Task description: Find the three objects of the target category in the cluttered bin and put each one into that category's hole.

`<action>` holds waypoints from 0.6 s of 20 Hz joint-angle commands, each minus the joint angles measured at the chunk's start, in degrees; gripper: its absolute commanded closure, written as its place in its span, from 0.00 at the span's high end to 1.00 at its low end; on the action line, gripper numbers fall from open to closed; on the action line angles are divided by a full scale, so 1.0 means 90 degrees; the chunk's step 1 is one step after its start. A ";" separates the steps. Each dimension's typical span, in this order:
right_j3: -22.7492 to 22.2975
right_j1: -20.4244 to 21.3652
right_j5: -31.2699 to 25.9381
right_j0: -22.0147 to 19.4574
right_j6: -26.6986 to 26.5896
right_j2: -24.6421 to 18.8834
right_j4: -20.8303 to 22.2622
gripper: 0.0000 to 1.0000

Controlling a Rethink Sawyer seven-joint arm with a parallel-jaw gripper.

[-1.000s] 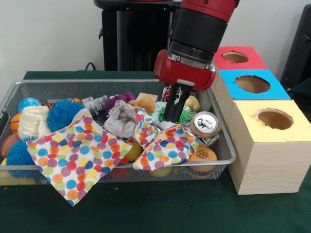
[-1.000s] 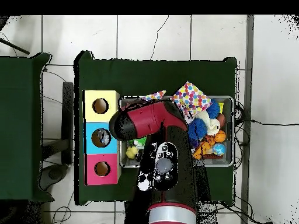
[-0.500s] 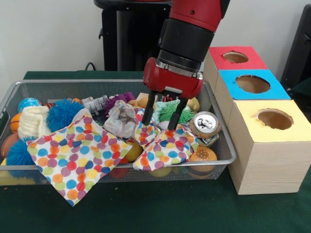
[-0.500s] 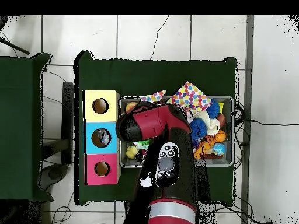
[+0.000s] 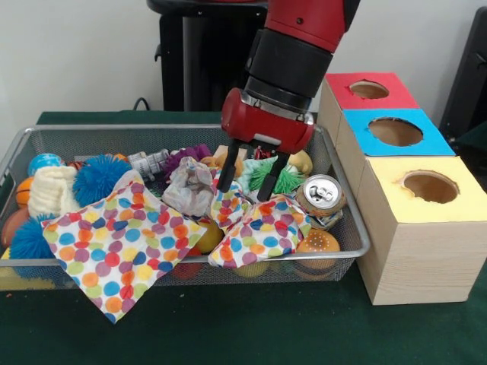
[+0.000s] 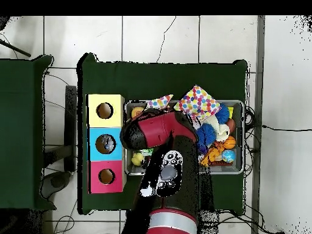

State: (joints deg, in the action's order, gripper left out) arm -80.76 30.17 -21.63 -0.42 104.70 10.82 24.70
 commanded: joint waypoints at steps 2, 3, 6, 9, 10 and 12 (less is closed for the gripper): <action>0.0284 -0.0435 -0.0196 0.0545 0.1723 0.0485 -0.0329 1.00; 0.0398 -0.0510 -0.0352 0.0663 0.1768 0.0556 -0.0381 1.00; 0.0543 -0.0715 -0.0432 0.0884 0.1897 0.0724 -0.0548 1.00; 0.0544 -0.0856 -0.0267 0.0990 0.2060 0.0884 -0.0758 1.00; 0.0546 -0.0878 -0.0242 0.1008 0.2022 0.0909 -0.0820 1.00; 0.0556 -0.0907 -0.0235 0.0995 0.1909 0.0896 -0.0930 1.00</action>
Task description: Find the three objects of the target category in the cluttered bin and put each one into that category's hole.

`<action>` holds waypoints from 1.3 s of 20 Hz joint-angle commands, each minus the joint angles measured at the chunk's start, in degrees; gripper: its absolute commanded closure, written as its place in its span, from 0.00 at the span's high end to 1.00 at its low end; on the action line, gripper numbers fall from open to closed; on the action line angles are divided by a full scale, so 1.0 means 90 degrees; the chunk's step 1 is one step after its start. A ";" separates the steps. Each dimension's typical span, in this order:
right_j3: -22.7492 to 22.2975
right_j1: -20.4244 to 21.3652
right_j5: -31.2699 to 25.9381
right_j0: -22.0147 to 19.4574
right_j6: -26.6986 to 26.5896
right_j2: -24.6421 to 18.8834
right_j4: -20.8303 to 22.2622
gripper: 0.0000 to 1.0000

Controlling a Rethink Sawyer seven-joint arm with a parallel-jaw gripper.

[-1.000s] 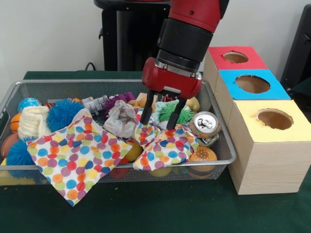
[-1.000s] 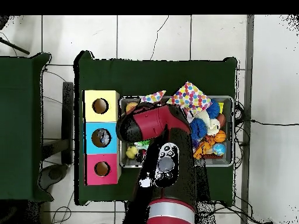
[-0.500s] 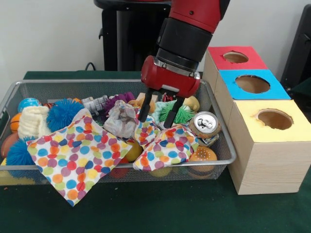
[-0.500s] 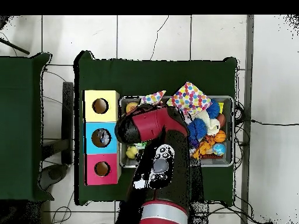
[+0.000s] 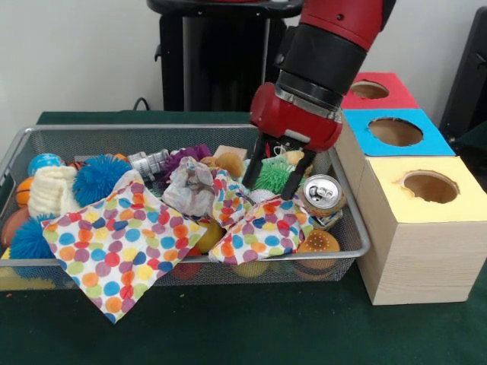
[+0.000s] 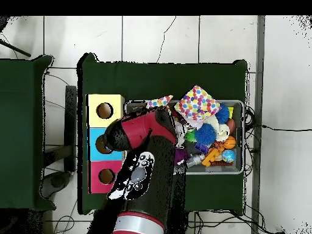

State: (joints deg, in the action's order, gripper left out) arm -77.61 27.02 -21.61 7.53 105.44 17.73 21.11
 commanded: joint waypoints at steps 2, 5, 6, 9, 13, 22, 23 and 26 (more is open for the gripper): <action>0.0235 -0.0615 -0.0235 0.0132 0.1724 0.0137 -0.0633 1.00; 0.0142 -0.0642 -0.0101 0.0115 0.1716 0.0125 -0.0823 1.00; 0.0054 -0.0607 -0.0030 0.0045 0.1679 0.0060 -0.0907 1.00; -0.0619 -0.0382 0.0629 -0.0560 0.1750 -0.0608 -0.1376 1.00; -0.1237 -0.0275 0.1438 -0.1167 0.1808 -0.1148 -0.1718 1.00; -0.1712 -0.0445 0.2521 -0.1952 0.1534 -0.1799 -0.1789 1.00; -0.1705 -0.0477 0.2583 -0.1986 0.1488 -0.1839 -0.1785 1.00; -0.1726 -0.0556 0.2836 -0.2080 0.1459 -0.1938 -0.1767 1.00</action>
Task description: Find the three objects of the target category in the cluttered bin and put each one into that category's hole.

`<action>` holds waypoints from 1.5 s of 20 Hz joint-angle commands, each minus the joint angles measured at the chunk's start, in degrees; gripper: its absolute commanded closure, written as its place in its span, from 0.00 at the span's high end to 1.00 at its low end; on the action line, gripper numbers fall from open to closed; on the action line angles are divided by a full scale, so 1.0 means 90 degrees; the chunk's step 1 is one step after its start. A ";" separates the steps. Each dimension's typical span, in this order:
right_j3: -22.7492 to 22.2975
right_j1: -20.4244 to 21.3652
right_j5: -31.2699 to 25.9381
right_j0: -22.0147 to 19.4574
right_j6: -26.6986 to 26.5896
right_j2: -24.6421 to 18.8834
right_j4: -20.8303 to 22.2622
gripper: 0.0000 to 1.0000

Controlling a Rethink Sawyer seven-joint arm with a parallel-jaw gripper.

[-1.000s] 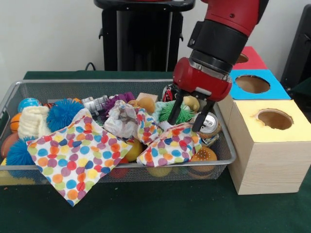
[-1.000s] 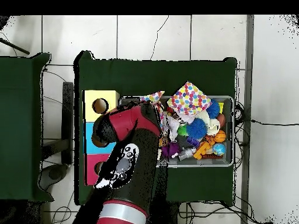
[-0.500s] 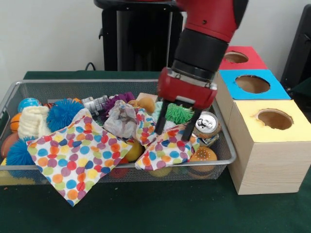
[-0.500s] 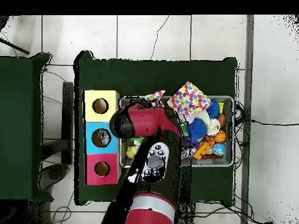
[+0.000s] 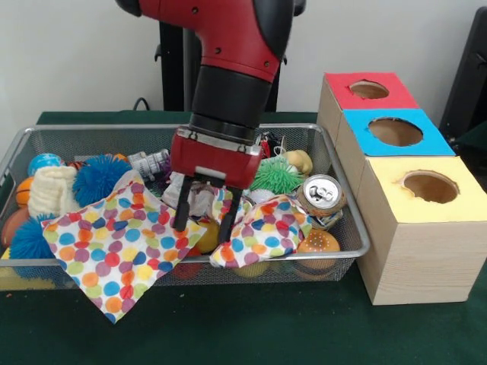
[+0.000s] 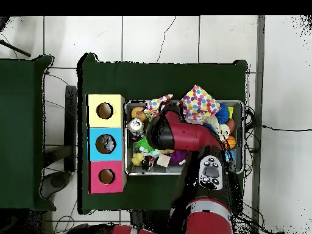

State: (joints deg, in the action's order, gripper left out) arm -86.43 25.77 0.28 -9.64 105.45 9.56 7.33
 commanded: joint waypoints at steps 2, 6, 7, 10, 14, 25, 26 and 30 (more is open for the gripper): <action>-0.0659 -0.0493 0.0445 0.0174 0.1500 -0.0602 -0.0396 1.00; -0.0171 -0.0782 -0.0395 0.1431 0.1283 0.0935 -0.0714 1.00; -0.0098 -0.0809 -0.0546 0.1538 0.1206 0.1018 -0.0733 1.00; -0.0043 -0.0900 -0.0721 0.1808 0.1362 0.1228 -0.1087 1.00; -0.0245 -0.0840 -0.0993 0.2006 0.1568 0.1356 -0.1506 1.00; -0.1438 -0.0469 0.0460 0.1177 0.2007 0.0246 -0.1818 1.00; -0.1499 -0.0468 0.0586 0.1133 0.2074 0.0202 -0.1844 1.00; -0.1602 -0.0422 -0.0059 0.1307 0.2017 0.0437 -0.2282 1.00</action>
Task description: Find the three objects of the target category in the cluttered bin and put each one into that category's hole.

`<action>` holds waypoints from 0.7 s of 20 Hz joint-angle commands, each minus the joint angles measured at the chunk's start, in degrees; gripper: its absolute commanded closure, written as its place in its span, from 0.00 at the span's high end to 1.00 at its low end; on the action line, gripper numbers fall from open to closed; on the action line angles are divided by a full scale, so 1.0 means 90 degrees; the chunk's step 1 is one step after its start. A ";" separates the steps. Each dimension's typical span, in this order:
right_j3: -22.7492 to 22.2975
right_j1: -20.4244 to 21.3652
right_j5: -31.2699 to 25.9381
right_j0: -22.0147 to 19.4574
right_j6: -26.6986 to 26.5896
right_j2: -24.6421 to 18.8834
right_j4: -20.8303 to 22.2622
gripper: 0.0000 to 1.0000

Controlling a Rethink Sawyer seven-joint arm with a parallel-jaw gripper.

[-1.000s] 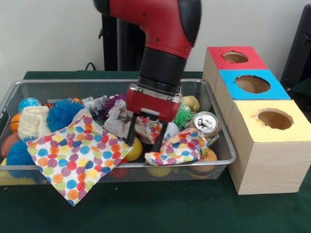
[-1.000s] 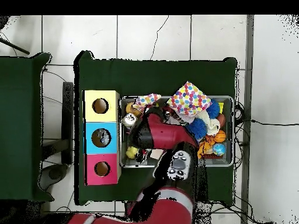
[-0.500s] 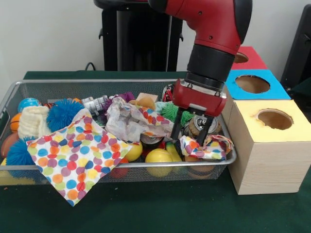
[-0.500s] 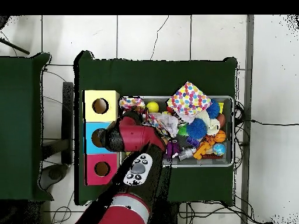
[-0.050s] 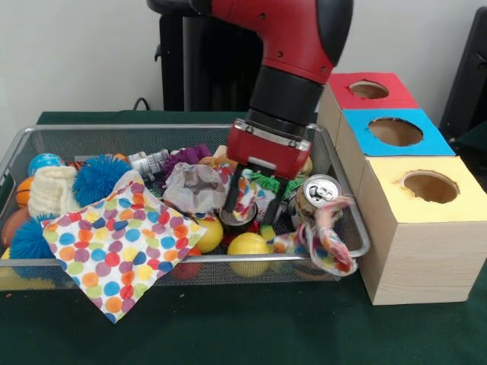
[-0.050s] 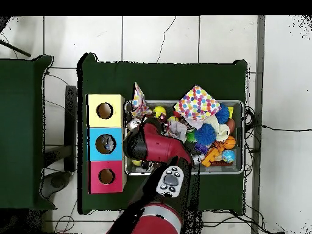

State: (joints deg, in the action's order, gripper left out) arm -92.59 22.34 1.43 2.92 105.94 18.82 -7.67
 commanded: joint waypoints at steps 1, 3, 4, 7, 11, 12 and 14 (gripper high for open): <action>-0.0919 -0.0012 -0.0558 -0.0040 0.1851 -0.0536 -0.0707 1.00; -0.0896 -0.0012 -0.1159 -0.0021 0.1649 -0.0546 -0.0788 1.00; -0.0886 -0.0084 -0.1229 0.0004 0.1636 -0.0523 -0.0852 1.00; -0.0899 -0.0156 -0.1184 0.0042 0.1560 -0.0494 -0.0893 1.00; -0.0919 -0.0140 -0.1335 0.0116 0.1491 -0.0399 -0.0951 1.00; -0.0931 -0.0123 -0.1365 0.0121 0.1472 -0.0411 -0.0960 1.00; -0.0951 -0.0108 -0.1384 0.0134 0.1477 -0.0413 -0.1003 1.00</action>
State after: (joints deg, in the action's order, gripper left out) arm -97.10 22.58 -3.06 3.66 106.53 18.84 -13.51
